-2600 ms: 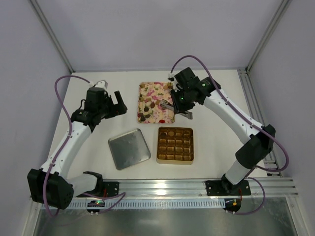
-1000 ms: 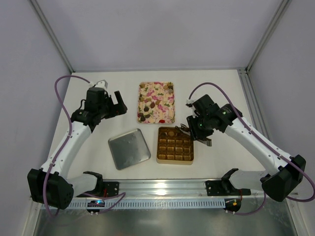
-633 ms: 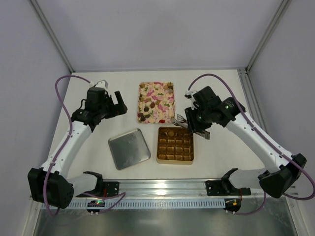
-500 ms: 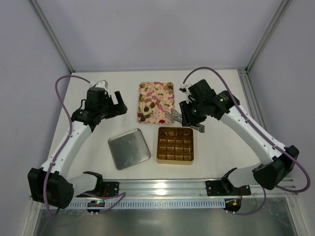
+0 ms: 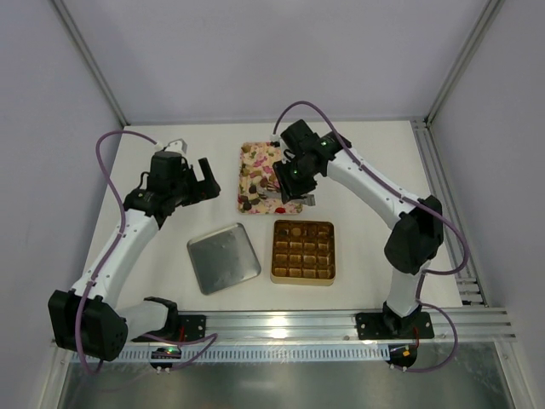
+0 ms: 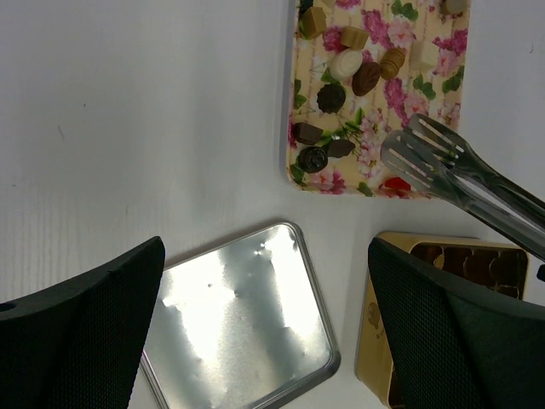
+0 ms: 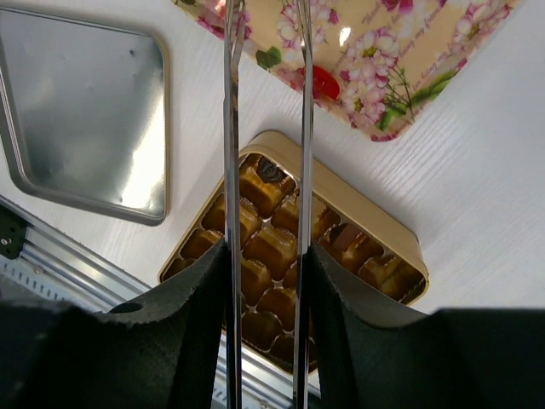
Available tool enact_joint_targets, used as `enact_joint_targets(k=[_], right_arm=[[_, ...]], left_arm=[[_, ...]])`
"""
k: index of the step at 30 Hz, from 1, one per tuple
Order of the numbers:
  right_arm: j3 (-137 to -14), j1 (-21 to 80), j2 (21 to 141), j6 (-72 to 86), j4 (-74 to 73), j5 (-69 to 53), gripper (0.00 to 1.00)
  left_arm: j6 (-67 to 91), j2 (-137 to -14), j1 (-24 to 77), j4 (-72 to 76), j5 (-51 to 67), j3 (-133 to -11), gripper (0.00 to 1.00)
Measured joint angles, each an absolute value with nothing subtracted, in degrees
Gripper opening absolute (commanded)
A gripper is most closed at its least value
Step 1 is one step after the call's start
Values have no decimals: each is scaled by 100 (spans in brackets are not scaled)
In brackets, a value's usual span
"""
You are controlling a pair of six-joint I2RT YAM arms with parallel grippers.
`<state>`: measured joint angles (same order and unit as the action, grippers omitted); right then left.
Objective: Pack the chocolate
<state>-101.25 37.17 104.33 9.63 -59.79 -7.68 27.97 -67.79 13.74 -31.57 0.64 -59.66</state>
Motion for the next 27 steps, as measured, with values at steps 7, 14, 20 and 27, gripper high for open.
enact_joint_targets(k=[7, 14, 20, 27], right_arm=[[-10475, 3826, 10980, 740, -6025, -764, 43], [-10569, 3983, 11225, 611, -6106, -740, 43], [-10687, 4040, 11408, 585, -6156, -633, 43], [-10836, 4042, 11581, 567, -6224, -541, 43]], left_arm=[[2797, -6781, 1374, -3157, 64, -5966, 100], [2797, -6783, 1374, -3157, 64, -5966, 100], [2797, -6783, 1376, -3157, 64, -5966, 100], [2797, -6783, 1374, -3157, 64, -5966, 100]])
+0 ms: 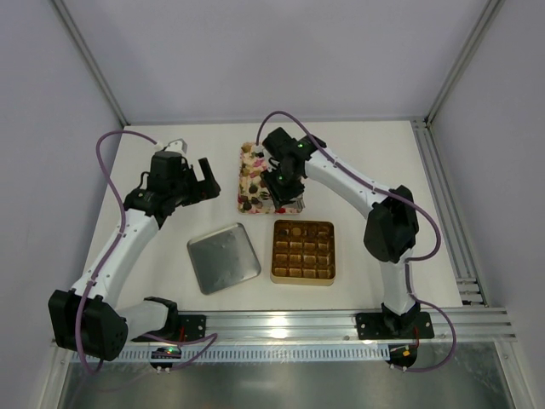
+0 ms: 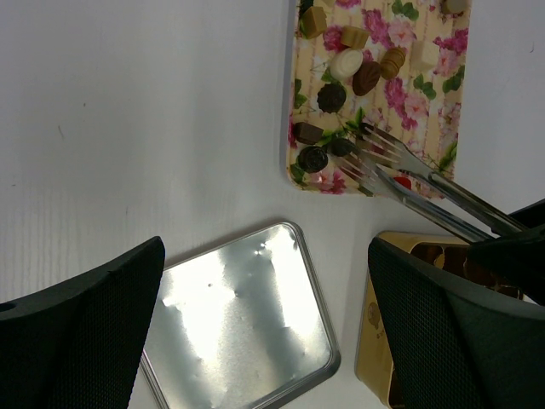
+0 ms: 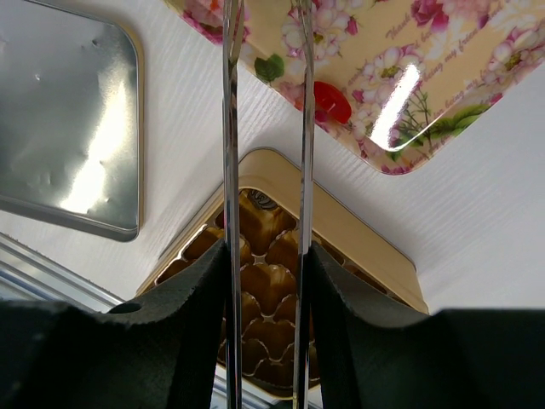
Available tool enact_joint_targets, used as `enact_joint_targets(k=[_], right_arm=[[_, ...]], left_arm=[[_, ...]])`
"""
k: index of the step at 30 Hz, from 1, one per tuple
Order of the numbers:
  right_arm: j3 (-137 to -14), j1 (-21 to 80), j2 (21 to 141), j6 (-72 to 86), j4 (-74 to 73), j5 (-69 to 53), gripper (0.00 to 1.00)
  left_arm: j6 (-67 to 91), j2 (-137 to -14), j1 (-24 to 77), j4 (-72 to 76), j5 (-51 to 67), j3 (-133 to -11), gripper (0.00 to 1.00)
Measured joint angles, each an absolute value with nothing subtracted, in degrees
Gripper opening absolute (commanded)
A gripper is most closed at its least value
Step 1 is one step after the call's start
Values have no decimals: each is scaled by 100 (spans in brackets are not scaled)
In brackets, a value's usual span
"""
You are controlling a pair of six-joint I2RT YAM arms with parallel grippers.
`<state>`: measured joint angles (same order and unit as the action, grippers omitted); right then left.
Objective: Pack the chocolate
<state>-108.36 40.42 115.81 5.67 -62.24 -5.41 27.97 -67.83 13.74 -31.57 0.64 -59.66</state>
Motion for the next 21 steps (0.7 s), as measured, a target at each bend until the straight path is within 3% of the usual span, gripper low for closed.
enact_joint_targets(k=[21], right_arm=[[-11122, 4042, 11900, 569, -6263, -528, 40]], left_arm=[[2797, -6783, 1374, -3157, 64, -5966, 100]])
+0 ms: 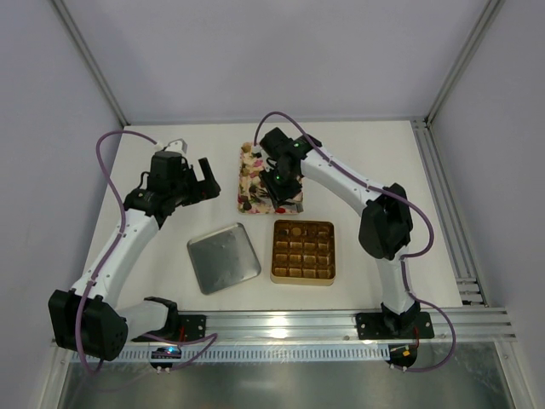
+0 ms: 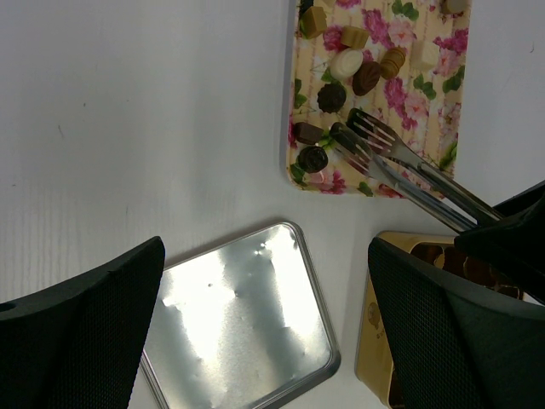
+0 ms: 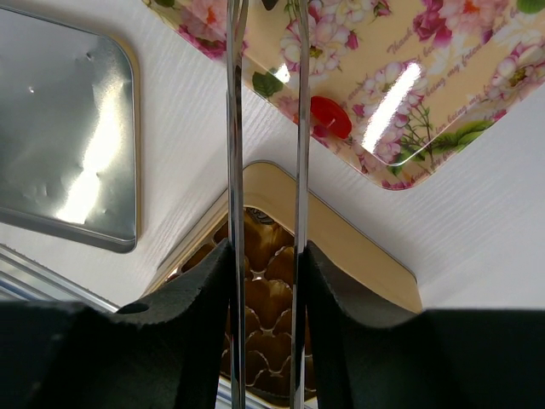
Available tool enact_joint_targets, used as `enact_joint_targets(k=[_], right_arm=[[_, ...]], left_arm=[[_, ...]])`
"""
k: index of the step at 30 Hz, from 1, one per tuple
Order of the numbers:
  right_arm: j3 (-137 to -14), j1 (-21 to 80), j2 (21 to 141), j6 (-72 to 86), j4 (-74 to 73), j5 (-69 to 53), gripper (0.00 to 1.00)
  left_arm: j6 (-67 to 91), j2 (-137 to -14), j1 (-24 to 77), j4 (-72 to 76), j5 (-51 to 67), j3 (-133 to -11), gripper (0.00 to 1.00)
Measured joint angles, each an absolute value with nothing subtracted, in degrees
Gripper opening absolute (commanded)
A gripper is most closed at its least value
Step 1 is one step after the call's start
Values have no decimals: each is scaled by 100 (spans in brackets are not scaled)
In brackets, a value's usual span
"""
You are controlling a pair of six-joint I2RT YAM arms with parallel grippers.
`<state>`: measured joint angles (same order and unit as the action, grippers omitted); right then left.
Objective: Pack the chocolate
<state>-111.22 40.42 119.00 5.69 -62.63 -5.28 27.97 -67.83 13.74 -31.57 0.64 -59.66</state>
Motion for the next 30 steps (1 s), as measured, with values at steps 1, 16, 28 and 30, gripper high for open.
enact_joint_targets(k=[1, 16, 28, 30], right_arm=[[-11122, 4042, 11900, 569, -6263, -528, 39], [-11122, 4014, 11898, 572, -6265, -515, 33], [-11118, 3769, 11537, 615, -6263, -528, 33], [-11091, 3732, 11428, 620, -6261, -530, 33]], left_arm=[[2797, -6783, 1374, -3157, 64, -5966, 100], [2797, -6783, 1374, -3157, 64, -5966, 100], [2797, -6783, 1374, -3157, 64, -5966, 100], [2794, -6783, 1374, -3157, 64, -5966, 100]])
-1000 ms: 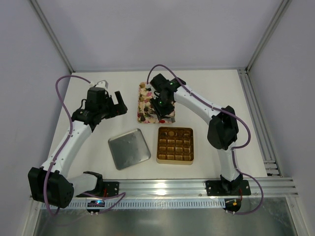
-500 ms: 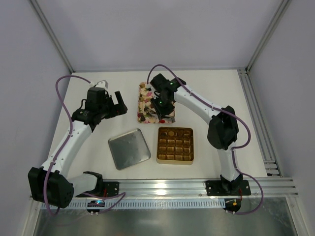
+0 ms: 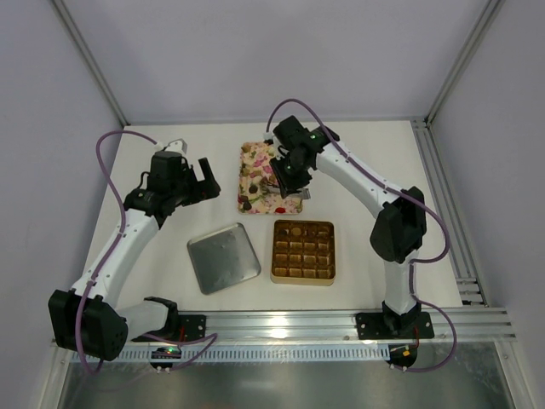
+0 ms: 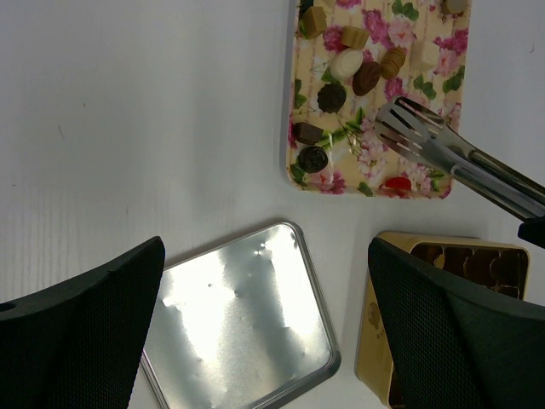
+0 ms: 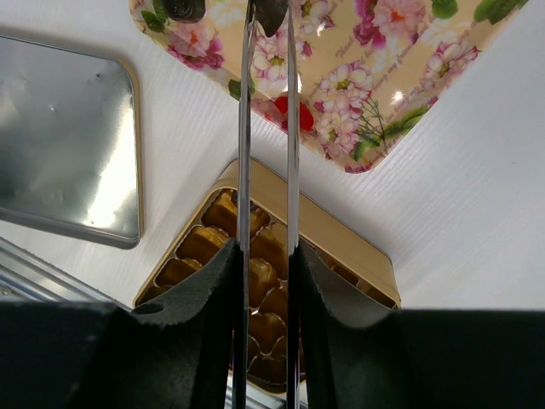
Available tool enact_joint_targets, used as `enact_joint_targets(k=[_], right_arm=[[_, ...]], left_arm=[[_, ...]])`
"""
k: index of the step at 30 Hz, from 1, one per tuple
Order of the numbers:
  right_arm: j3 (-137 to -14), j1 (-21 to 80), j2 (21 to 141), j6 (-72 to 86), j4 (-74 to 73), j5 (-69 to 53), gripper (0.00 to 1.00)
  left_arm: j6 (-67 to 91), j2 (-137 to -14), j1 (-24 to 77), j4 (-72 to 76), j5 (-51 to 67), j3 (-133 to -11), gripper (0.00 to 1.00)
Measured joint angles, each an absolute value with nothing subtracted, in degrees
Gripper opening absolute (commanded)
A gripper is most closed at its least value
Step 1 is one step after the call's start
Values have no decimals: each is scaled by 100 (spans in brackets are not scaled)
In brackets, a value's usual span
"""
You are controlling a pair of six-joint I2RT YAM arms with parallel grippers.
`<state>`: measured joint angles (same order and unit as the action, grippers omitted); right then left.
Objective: Pack the chocolate
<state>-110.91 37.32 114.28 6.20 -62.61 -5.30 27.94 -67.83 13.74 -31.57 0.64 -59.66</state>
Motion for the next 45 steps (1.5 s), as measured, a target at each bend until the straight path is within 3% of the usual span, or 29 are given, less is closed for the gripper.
enact_joint_targets(k=[18, 34, 45], right_arm=[[-10298, 3470, 10551, 707, -6213, -672, 33], [-8390, 2998, 8051, 908, -6305, -574, 33], [-7205, 2912, 6952, 1096, -6525, -480, 33]], left_arm=[[2797, -6783, 1374, -3157, 64, -5966, 100], [2799, -6783, 1374, -3157, 73, -5966, 100], [2797, -6783, 1374, -3157, 117, -5966, 100]])
